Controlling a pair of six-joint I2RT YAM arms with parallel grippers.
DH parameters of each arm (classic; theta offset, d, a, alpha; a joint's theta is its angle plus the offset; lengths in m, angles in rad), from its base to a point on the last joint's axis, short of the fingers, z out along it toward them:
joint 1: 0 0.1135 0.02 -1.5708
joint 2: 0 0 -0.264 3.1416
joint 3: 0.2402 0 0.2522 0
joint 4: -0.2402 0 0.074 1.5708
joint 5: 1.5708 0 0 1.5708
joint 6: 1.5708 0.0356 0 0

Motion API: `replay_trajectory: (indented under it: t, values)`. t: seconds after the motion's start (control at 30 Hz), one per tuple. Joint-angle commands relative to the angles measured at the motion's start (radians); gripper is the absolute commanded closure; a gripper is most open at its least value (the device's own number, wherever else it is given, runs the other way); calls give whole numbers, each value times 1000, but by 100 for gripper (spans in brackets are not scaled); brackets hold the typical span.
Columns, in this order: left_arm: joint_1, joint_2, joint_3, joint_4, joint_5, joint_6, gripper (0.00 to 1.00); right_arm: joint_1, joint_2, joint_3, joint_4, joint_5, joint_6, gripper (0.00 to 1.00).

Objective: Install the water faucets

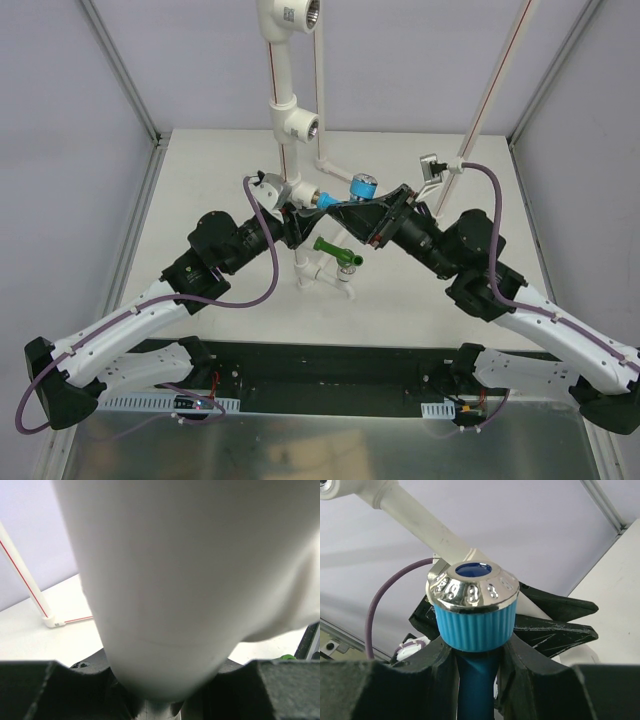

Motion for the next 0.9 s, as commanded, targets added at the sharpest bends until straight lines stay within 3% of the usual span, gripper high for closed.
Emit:
replay_trajectory:
  t: [0.0,0.57,0.87]
  values:
    - [-23,-14,-17,-58,45,-242,100,-4,12,46,-149,31,210,100]
    - [-22,-11,-40,-44,-7,-206,100,-18,8,83,-205,28,720,100]
    - [-22,-18,-43,-43,-22,-203,100,-24,-3,94,-261,67,777,100]
